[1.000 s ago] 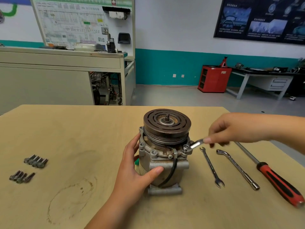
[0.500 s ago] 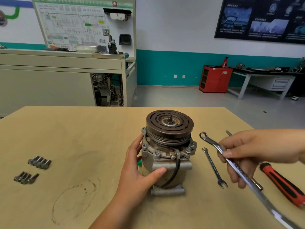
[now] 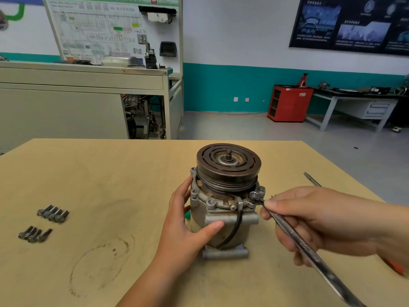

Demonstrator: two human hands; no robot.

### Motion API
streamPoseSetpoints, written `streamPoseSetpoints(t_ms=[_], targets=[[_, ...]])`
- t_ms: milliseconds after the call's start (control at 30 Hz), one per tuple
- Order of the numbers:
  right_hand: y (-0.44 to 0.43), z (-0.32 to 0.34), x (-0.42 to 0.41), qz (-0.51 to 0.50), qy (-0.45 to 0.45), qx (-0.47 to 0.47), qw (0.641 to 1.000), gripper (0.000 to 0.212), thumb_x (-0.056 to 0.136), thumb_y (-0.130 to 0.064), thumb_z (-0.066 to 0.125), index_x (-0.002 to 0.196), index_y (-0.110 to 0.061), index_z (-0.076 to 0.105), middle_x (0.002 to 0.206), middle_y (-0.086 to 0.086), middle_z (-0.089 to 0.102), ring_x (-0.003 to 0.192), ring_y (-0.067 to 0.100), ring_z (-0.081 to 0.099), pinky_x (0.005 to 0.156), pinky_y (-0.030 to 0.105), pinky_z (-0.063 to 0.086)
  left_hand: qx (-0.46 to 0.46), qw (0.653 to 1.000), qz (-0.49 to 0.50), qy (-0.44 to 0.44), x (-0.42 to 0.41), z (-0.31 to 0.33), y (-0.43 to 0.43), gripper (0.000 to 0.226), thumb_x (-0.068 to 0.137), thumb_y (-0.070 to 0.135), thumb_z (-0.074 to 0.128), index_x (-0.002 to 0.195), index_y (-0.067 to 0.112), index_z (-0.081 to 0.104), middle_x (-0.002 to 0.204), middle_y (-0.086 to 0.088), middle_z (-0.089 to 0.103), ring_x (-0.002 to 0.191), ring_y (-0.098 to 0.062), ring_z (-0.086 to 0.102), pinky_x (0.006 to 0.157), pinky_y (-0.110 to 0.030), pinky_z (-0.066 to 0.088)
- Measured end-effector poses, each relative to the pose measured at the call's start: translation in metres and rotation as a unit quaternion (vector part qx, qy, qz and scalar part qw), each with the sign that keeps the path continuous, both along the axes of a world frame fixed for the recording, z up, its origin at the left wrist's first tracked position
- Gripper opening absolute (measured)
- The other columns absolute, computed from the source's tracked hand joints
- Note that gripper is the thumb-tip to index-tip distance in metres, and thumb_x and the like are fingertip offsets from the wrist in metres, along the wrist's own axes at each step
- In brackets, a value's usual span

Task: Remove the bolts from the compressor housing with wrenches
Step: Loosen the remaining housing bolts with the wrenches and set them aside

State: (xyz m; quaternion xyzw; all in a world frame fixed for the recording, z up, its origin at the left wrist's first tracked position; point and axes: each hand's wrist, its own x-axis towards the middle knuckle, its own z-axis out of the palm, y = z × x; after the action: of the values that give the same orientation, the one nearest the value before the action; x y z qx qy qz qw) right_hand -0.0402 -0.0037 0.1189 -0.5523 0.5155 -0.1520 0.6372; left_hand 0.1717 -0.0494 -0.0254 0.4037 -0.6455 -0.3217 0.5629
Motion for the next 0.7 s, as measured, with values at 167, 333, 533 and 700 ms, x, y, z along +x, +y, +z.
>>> streamPoseSetpoints(t_ms=[167,333,533,700], targets=[[-0.035,0.031,-0.028,0.146,0.369,-0.226,0.889,0.041,0.068,-0.065,0.043,0.076,-0.028,0.061,0.056,-0.013,0.059,0.050,0.000,0.051,0.057,0.015,0.042,0.001,1.000,0.000,0.002,0.000,0.000,0.000,0.086,0.058,0.057,0.074,0.134,0.052,0.033,0.140,0.022,0.044,0.130,0.002,0.042,0.105,-0.022,0.038],[-0.059,0.040,-0.057,0.102,0.422,-0.374,0.819,0.046,0.056,-0.075,0.036,0.077,-0.044,0.063,0.076,-0.026,0.061,0.073,-0.008,0.054,0.063,0.017,0.040,0.004,1.000,-0.005,0.010,0.000,-0.002,0.000,0.086,0.058,0.056,0.074,0.133,0.053,0.033,0.140,0.022,0.044,0.130,0.002,0.042,0.101,-0.011,0.037],[-0.030,0.008,-0.067,0.132,0.075,-0.103,0.983,0.038,0.076,-0.055,0.066,0.089,-0.019,0.061,0.091,0.012,0.072,0.086,0.027,0.070,0.078,0.029,0.054,-0.002,1.000,-0.003,0.007,0.000,-0.002,0.000,0.084,0.058,0.058,0.074,0.130,0.064,0.031,0.141,0.023,0.043,0.130,0.003,0.041,0.098,-0.008,0.037],[0.004,-0.014,-0.017,-0.003,-0.105,0.016,0.994,0.034,0.077,-0.036,0.064,0.089,-0.007,0.053,0.086,0.020,0.072,0.061,0.019,0.070,0.062,0.028,0.057,-0.009,1.000,-0.005,0.008,0.000,-0.003,-0.001,0.084,0.059,0.057,0.075,0.131,0.061,0.032,0.142,0.021,0.043,0.132,-0.001,0.041,0.101,-0.010,0.036]])
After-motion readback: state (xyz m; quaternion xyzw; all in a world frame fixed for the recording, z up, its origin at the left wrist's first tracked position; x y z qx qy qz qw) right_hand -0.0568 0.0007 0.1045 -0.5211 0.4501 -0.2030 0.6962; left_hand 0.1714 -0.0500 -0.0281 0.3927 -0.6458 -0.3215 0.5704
